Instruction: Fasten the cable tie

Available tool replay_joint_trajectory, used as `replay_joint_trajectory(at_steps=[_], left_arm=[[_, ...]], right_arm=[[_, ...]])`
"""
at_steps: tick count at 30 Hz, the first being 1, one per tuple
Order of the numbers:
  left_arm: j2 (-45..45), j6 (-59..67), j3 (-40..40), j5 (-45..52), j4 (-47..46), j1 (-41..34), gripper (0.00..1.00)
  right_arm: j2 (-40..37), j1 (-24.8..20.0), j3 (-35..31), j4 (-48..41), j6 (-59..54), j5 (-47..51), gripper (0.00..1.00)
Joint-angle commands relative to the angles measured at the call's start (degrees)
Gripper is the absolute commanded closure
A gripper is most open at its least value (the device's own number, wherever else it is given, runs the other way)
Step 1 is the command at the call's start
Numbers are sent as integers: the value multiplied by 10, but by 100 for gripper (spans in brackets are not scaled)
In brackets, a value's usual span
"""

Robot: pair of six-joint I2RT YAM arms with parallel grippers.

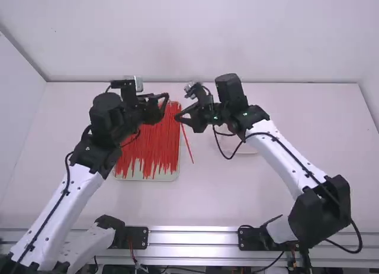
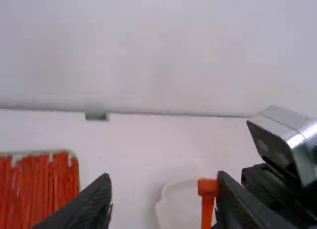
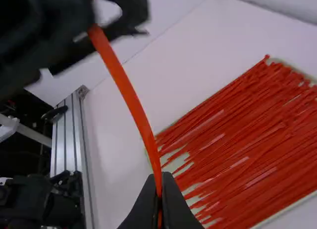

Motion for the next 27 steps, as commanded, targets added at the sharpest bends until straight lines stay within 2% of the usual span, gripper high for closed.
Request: replay_joint_trajectory(at_steps=[1, 6, 12, 15, 17, 21, 27], left_arm=[[-17, 66, 46, 80, -2, 26, 38], [7, 85, 98, 218, 4, 74, 24], [82, 85, 162, 452, 63, 127, 18], [137, 77, 200, 554, 105, 127, 3], [165, 62, 223, 593, 125, 120, 0], [214, 40, 265, 644, 174, 91, 0], [229, 40, 289, 652, 207, 60, 1]], right_arm=[[-41, -30, 15, -2, -33, -28, 100], [-64, -72, 15, 17, -59, -48, 100], [-87, -113, 15, 64, -78, -130, 100], [-90, -131, 15, 103, -88, -183, 100], [-91, -138, 15, 126, -84, -201, 100], [-90, -141, 15, 196, -40, -212, 100], [-90, -120, 15, 241, -28, -211, 100]])
